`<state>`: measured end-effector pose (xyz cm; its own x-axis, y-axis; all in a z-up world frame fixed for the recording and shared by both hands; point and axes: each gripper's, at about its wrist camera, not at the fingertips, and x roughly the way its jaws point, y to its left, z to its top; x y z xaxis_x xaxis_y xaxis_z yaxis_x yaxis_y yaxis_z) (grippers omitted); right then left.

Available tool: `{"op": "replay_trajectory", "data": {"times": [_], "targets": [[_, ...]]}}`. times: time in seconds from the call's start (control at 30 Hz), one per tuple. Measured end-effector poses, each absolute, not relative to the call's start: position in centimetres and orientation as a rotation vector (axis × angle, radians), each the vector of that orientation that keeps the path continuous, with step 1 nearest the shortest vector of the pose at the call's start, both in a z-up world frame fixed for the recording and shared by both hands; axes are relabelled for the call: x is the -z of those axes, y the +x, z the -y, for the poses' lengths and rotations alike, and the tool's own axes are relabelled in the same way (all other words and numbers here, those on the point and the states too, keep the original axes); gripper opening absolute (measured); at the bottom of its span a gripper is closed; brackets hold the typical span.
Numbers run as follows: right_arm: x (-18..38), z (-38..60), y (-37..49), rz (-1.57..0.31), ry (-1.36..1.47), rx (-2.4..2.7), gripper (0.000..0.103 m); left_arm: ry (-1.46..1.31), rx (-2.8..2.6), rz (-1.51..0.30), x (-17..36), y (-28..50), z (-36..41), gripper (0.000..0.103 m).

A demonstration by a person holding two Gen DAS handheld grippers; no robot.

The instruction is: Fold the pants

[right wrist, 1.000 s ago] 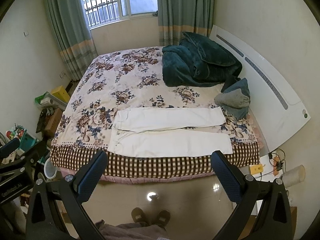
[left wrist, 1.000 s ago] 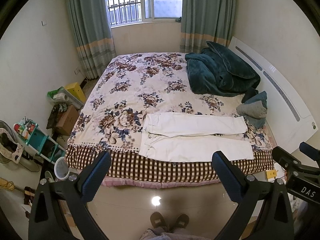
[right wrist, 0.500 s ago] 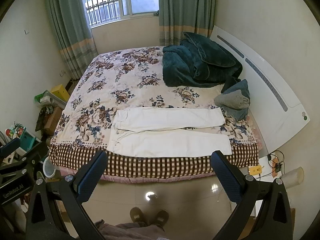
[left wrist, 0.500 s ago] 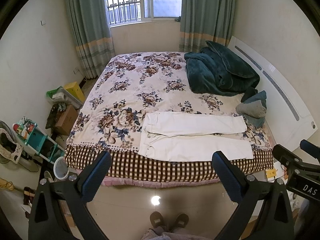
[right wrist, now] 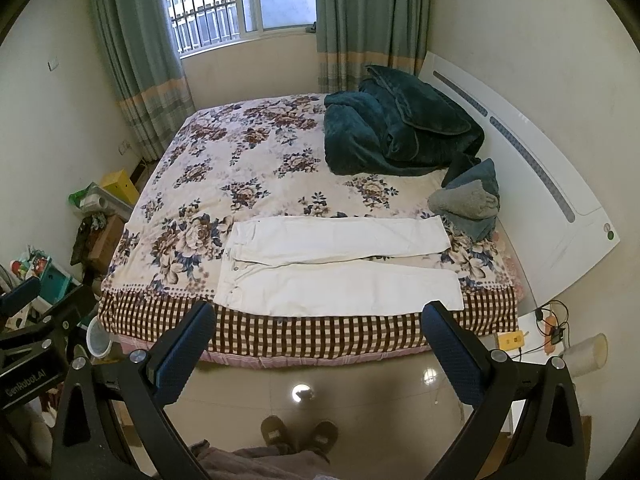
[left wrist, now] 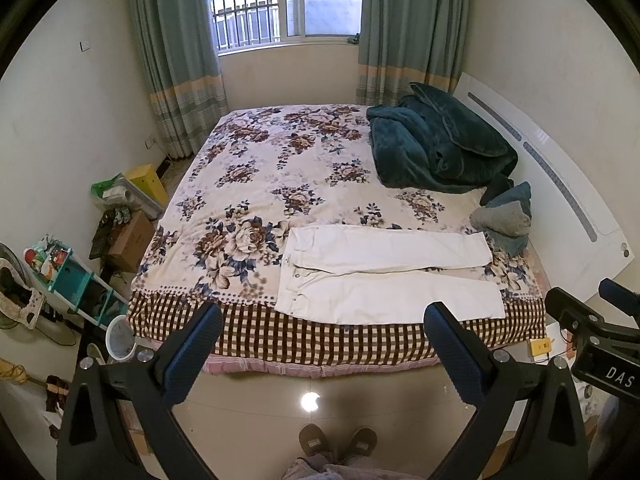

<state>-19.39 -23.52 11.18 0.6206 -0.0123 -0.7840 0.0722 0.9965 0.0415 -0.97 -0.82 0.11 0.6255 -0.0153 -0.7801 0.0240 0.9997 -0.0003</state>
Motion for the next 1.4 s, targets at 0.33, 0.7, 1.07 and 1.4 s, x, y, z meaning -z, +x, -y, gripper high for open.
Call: {"op": "replay_trajectory", "data": {"times": [0.33,0.7,1.07,1.4], "targets": [[-11.1,23.6,-19.5,-0.9,0.07,0.05,0.103,0.002,0.035,-0.907,0.3,-0.3,0.7,0.103],[-8.7,22.5,-17.0,-0.919,0.112,0.122,0.103,0.021,0.047,-0.904,1.9,2.6,-0.9,0.103],[0.1,27.5,-2.4,-1.018,0.165,0.304,0.103,0.042,-0.072,-0.965,9.1,15.4,-1.7,0.103],[13.6,37.3,21.3,-1.193,0.27,0.314,0.103,-0.002,-0.252,-1.117,18.6,31.7,1.5,0.103]]}}
